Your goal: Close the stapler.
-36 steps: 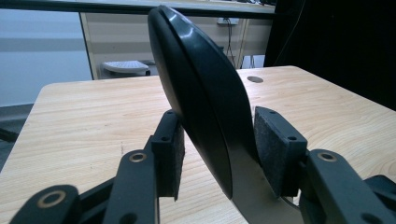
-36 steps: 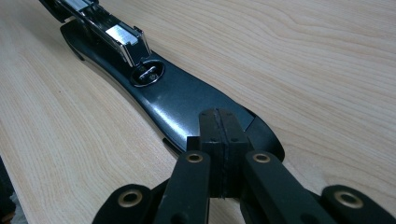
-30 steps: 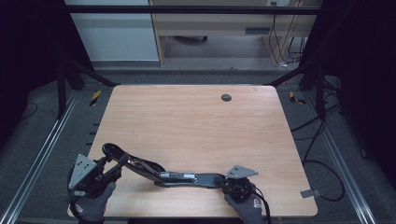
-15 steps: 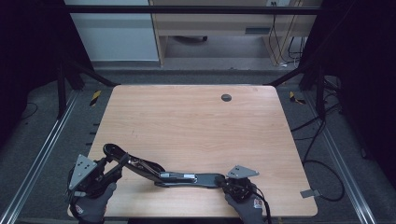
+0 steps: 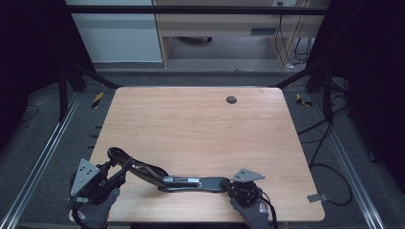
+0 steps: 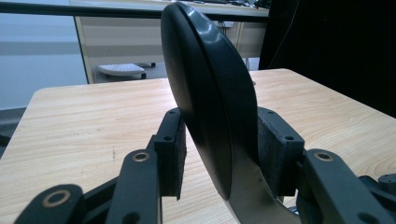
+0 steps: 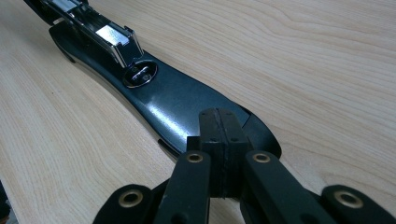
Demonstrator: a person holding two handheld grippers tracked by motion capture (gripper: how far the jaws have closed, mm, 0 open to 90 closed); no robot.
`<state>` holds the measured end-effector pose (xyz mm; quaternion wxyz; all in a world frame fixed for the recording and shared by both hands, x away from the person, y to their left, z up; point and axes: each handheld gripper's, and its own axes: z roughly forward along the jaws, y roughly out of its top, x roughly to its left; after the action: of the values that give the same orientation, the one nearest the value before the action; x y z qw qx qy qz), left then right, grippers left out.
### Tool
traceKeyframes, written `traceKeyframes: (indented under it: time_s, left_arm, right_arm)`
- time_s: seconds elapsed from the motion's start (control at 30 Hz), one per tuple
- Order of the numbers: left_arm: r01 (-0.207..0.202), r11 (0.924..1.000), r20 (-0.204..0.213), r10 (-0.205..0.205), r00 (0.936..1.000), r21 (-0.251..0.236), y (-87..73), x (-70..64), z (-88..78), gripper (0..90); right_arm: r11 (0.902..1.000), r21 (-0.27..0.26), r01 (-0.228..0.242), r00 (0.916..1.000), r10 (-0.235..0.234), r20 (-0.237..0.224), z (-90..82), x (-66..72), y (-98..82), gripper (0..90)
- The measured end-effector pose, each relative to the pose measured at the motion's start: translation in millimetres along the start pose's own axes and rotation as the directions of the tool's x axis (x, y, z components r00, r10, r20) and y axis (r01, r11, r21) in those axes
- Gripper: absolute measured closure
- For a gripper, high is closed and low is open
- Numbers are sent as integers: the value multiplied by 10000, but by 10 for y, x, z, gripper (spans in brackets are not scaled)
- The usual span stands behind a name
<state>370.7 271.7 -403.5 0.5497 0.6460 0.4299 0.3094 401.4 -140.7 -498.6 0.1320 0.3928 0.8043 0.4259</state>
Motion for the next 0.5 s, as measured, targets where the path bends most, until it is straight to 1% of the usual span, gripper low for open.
traceKeyframes:
  time_s: [0.27,0.5]
  left_arm:
    - [-21,10000,68,21,10000,2,11,-17,-8,562]
    - [-88,10000,167,89,9998,-32,29,-61,-16,566]
  right_arm:
    - [10000,-19,-15,10000,15,6,0,0,-2,900]
    - [10000,-25,-22,10000,22,12,0,1,-3,900]
